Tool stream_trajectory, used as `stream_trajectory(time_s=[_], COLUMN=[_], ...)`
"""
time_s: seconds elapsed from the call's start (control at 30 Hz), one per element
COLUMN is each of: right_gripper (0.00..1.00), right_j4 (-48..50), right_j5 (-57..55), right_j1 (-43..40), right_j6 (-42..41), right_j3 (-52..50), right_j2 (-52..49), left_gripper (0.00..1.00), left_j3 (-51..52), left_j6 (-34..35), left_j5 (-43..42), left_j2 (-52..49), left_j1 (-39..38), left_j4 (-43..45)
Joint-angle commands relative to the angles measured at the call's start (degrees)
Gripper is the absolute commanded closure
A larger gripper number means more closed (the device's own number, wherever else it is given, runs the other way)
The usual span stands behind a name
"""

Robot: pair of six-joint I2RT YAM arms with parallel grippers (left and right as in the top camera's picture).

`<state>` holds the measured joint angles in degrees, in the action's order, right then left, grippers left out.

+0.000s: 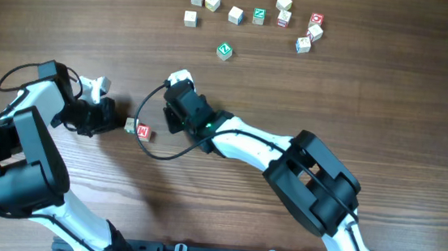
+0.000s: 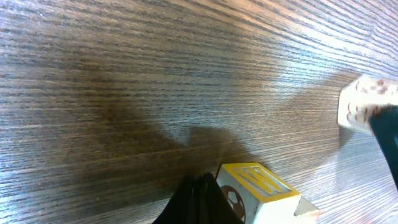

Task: Form a horizontal line

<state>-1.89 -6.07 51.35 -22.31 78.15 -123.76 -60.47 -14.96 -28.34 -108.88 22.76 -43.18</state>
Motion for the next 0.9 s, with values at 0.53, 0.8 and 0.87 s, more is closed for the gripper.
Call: stream_trajectory(time_s=[0.53,0.8,0.87], right_gripper=[0.79,0.66,0.63], right_j4=[-12.6,-11.6,-11.4], right_j5=[14.6,10.1,9.9], right_j1=[1.9,3.7,3.7], right_j6=[-30.3,-30.4,-30.4], right_j3=[1.3,1.2,1.2], right_j2=[7.7,7.2,7.2], left_gripper=[0.94,0.95,0.95], left_j3=[0.5,0.5,0.5], left_j6=[-0.9,-0.9,-0.9], left_j5=[1.2,1.2,1.2], left_j2=[-1.1,-1.1,-1.1], left_j1=[-0.4,-0.4,-0.4], left_j4=[0.5,0.5,0.5])
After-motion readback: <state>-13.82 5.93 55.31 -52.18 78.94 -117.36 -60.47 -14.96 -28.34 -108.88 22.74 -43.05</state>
